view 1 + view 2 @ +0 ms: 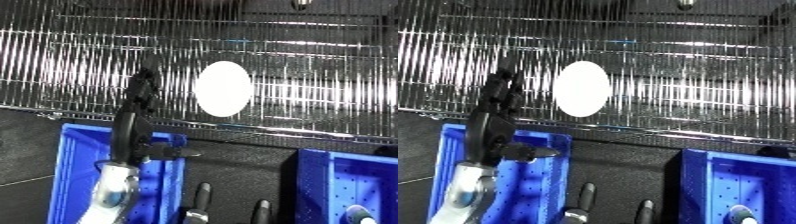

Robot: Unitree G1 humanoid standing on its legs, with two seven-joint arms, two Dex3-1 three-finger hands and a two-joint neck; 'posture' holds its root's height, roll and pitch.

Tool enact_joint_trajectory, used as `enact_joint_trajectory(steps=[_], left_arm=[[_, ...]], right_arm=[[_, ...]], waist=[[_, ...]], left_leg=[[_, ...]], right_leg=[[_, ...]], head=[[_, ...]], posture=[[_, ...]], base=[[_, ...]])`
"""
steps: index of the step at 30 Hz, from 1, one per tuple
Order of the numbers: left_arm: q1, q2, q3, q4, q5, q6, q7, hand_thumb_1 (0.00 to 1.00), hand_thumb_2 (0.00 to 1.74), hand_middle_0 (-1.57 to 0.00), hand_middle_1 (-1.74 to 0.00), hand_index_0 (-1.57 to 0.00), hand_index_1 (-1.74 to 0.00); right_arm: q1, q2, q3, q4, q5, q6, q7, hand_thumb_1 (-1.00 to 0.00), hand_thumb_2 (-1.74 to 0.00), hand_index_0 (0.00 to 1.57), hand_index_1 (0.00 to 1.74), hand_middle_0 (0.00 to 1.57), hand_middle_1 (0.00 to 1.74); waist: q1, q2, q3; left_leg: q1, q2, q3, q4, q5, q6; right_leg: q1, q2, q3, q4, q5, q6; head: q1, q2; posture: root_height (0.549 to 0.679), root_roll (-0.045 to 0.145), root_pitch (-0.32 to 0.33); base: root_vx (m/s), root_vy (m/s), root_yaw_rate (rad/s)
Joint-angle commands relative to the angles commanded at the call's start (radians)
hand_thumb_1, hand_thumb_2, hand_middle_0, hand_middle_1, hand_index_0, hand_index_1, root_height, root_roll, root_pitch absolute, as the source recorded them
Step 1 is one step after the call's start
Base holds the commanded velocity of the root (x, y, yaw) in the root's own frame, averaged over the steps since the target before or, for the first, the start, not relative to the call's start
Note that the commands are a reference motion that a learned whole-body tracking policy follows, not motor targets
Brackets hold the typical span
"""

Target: Pick up the object and place it into the box

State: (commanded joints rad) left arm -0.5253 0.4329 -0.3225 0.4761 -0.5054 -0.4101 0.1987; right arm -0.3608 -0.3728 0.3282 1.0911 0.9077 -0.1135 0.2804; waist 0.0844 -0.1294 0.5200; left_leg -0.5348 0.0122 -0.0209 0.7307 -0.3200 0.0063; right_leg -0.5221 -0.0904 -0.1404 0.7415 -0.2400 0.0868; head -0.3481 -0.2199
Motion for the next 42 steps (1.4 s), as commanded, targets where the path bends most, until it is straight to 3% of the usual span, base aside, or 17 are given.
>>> enact_joint_trajectory(steps=[24, 35, 42], left_arm=[[-0.169, -0.057, -0.038, 0.174, -0.044, 0.052, -0.051, 0.0, 0.0, 0.0, 0.0, 0.0, 0.0], [-0.225, -0.075, -0.06, 0.202, -0.057, 0.067, -0.071, 0.55, 0.96, -0.86, -0.96, -0.86, -0.96], [-0.231, -0.07, -0.055, 0.22, -0.065, 0.067, -0.066, 0.9, 1.57, -1.41, -1.57, -1.41, -1.57]], right_arm=[[-0.014, 0.024, 0.043, -0.064, 0.025, 0.004, -0.05, 0.0, 0.0, 0.0, 0.0, 0.0, 0.0], [-0.015, 0.037, 0.055, -0.067, 0.027, -0.008, -0.059, 0.0, 0.0, 0.0, 0.0, 0.0, 0.0], [-0.015, 0.036, 0.051, -0.064, 0.021, -0.006, -0.056, 0.0, 0.0, 0.0, 0.0, 0.0, 0.0]], waist=[[-0.064, -0.027, 0.0], [-0.081, -0.026, 0.0], [-0.081, -0.022, 0.0]], left_leg=[[-0.037, 0.016, 0.01, 0.008, -0.012, -0.0011], [-0.031, 0.019, 0.014, 0.003, -0.014, -0.0036], [-0.011, 0.017, 0.015, -0.015, -0.009, -0.0076]], right_leg=[[-0.047, 0.0193, 0.027, -0.01, 0.018, 0.0125], [-0.049, 0.0209, 0.031, -0.013, 0.016, 0.0128], [-0.033, 0.0173, 0.03, -0.026, 0.014, 0.0117]], head=[[-0.037, 0.045], [-0.053, 0.051], [-0.061, 0.049]], posture=[[0.633, -0.025, 0.108], [0.633, -0.022, 0.111], [0.635, -0.017, 0.106]], base=[[0.003, 0.002, -0.044], [0.0, -0.004, -0.023], [-0.001, 0.004, 0.011]])
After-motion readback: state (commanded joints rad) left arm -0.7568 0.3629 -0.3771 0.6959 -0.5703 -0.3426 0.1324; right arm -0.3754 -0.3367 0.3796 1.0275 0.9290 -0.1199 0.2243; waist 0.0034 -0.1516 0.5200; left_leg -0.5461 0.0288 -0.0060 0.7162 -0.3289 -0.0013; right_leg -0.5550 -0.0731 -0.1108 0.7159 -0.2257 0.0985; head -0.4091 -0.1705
